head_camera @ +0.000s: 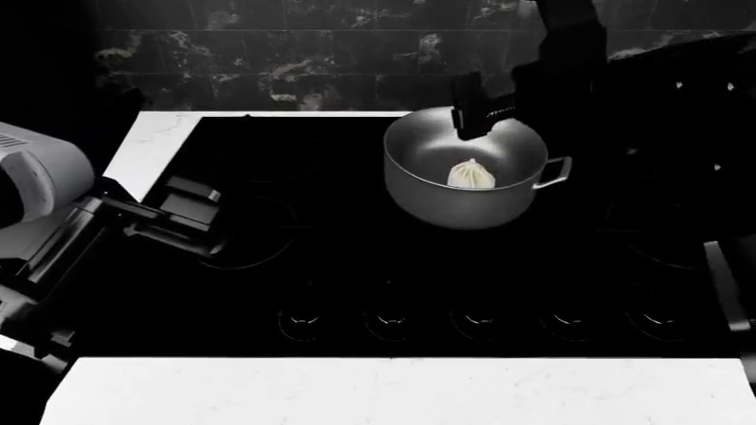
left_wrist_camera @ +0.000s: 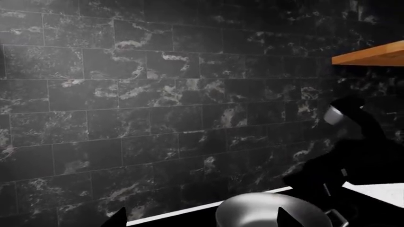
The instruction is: Frozen meat rests on a plate on the counter. Retrieve the meat and place it in a pot on a burner. Then turn the burner on.
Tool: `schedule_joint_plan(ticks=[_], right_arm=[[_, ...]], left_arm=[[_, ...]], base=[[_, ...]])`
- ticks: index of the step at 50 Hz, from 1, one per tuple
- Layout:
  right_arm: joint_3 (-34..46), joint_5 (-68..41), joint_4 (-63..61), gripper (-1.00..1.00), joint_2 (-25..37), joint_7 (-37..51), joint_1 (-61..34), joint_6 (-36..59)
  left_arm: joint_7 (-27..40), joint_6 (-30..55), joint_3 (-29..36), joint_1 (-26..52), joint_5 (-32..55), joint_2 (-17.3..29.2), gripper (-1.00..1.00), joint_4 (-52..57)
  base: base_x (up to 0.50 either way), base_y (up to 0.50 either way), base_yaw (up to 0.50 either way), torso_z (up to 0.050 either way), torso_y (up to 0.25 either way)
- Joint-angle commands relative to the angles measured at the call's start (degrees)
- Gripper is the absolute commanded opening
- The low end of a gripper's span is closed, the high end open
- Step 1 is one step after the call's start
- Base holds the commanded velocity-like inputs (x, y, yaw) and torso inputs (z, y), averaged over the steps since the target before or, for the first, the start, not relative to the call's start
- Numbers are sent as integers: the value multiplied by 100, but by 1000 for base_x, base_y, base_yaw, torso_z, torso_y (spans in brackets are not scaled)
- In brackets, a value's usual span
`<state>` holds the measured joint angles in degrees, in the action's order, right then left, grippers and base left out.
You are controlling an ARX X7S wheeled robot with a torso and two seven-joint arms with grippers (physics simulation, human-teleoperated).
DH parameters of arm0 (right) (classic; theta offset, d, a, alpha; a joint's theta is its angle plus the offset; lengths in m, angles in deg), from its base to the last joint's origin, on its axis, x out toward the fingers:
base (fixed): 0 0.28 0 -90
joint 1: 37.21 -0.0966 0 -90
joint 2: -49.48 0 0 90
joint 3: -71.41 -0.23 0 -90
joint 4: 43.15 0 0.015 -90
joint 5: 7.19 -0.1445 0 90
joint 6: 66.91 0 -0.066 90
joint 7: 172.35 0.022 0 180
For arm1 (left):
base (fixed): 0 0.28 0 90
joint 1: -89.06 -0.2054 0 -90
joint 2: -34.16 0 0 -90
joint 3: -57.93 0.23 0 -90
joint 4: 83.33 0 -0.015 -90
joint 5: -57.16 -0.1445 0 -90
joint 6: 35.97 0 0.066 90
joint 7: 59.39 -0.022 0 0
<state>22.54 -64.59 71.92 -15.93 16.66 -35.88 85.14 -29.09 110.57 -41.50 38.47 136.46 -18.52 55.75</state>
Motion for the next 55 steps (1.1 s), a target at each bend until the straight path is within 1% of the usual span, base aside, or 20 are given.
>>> schedule_joint_plan(ticks=[1, 4, 6, 9, 10, 12, 18, 23, 30, 35, 43, 46, 55], right_arm=[[-788, -980, -1504, 100, 443, 1216, 283, 777], [-1181, -1573, -2083, 100, 568, 1832, 468, 1089], [-1363, -1849, -2289, 100, 605, 2131, 539, 1199], [-1794, -2606, -2782, 100, 698, 2965, 755, 1401], [-1854, -2748, -2876, 100, 714, 3122, 798, 1431], [-2033, -3301, -3157, 100, 762, 3743, 972, 1498], [-2177, -4492, -3561, 100, 887, 4991, 1182, 1411], [-2157, -5195, -3846, 100, 1017, 5726, 1271, 1194], [-2100, -5785, -4226, 100, 1152, 6298, 1382, 924], [-1977, -6079, -4348, 100, 1217, 6560, 1439, 807], [-1937, -6141, -4467, 100, 1217, 6571, 1660, 690], [-1953, -6246, -4489, 100, 1239, 6716, 1793, 490], [-1798, -6505, -4599, 100, 1313, 6915, 1938, 350]], left_arm=[[-21, -61, -27, -35, 26, 15, 100, 28], [-81, -75, 15, -24, -71, -13, 100, 1], [-208, -96, 67, -45, -308, -21, 100, 43], [-259, -143, 52, -123, -351, -51, 100, -10], [-285, -156, 49, -142, -387, -52, 100, -22], [-322, -214, 34, -160, -624, -65, 100, -70], [-437, -329, 6, -197, -798, -84, 100, -89], [-441, -384, -36, -235, -822, -86, 100, -86], [-661, -526, 45, -281, -1144, -154, 100, -207], [-585, -518, 14, -303, -1043, -134, 100, -138], [-757, -647, 144, -344, -1345, -224, 100, -216], [-667, -617, 110, -342, -1215, -204, 100, -145], [-575, -586, 111, -362, -1065, -182, 100, -95]], base=[[0, 0, 0, 0, 0], [0, 0, 0, 0, 0], [0, 0, 0, 0, 0], [0, 0, 0, 0, 0], [0, 0, 0, 0, 0], [0, 0, 0, 0, 0], [0, 0, 0, 0, 0], [0, 0, 0, 0, 0], [0, 0, 0, 0, 0], [0, 0, 0, 0, 0], [0, 0, 0, 0, 0], [0, 0, 0, 0, 0], [0, 0, 0, 0, 0]])
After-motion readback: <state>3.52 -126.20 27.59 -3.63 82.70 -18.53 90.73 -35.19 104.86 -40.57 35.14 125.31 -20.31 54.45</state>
